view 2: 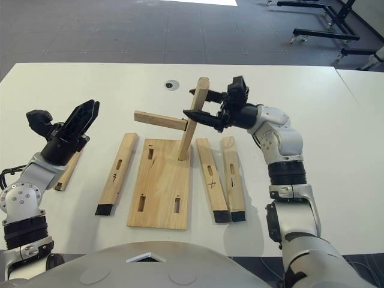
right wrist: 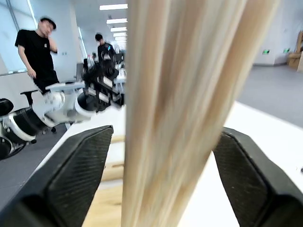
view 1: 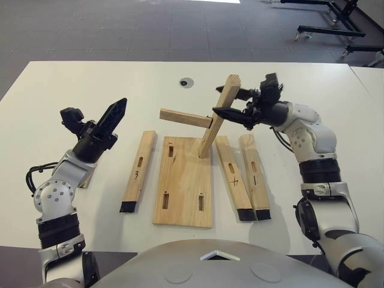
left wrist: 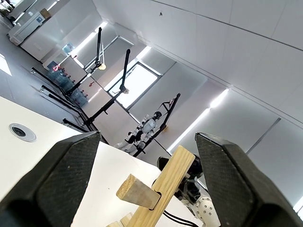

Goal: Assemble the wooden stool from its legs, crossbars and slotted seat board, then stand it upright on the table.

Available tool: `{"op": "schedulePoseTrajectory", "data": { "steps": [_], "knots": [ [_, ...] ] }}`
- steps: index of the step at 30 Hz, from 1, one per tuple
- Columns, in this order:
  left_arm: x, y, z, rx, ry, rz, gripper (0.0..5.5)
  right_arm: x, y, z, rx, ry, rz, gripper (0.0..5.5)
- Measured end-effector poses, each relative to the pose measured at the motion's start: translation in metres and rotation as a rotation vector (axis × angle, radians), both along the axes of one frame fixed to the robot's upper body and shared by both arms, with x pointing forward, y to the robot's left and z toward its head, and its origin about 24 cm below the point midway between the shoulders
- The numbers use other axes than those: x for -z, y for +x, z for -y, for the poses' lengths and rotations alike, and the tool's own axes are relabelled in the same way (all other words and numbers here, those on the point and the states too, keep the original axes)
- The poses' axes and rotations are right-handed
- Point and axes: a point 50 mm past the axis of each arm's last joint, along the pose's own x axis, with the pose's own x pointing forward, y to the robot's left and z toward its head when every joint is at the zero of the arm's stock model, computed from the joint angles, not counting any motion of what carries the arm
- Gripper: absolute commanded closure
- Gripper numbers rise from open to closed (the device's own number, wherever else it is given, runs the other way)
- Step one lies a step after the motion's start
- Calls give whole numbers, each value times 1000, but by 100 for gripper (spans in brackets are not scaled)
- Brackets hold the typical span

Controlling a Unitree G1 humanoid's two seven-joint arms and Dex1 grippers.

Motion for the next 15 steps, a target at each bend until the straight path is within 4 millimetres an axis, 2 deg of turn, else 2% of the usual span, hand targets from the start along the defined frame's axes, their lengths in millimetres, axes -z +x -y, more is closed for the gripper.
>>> {"op": "schedulePoseTrajectory", "data": {
  "steps": [2,5,7,10,12,13,15],
  "knots": [
    [1,0,0,-6,5,-2,185,-9,1,6,16,1,30,80],
    [2,-1,0,-13,3,-3,185,-30,8,25,97,32,88,18],
    [2,0,0,-18,7,-1,185,-47,8,33,115,63,140,12],
    [4,-1,0,-19,8,-4,185,-66,-1,32,73,113,201,12],
    [6,-1,1,-27,13,-8,185,-76,-11,24,-3,125,230,12],
    [6,-1,0,-29,15,-9,185,-77,-15,20,-37,124,232,12],
    [7,-2,1,-29,11,-12,185,-66,-21,12,-90,101,193,12]
  ]
}}
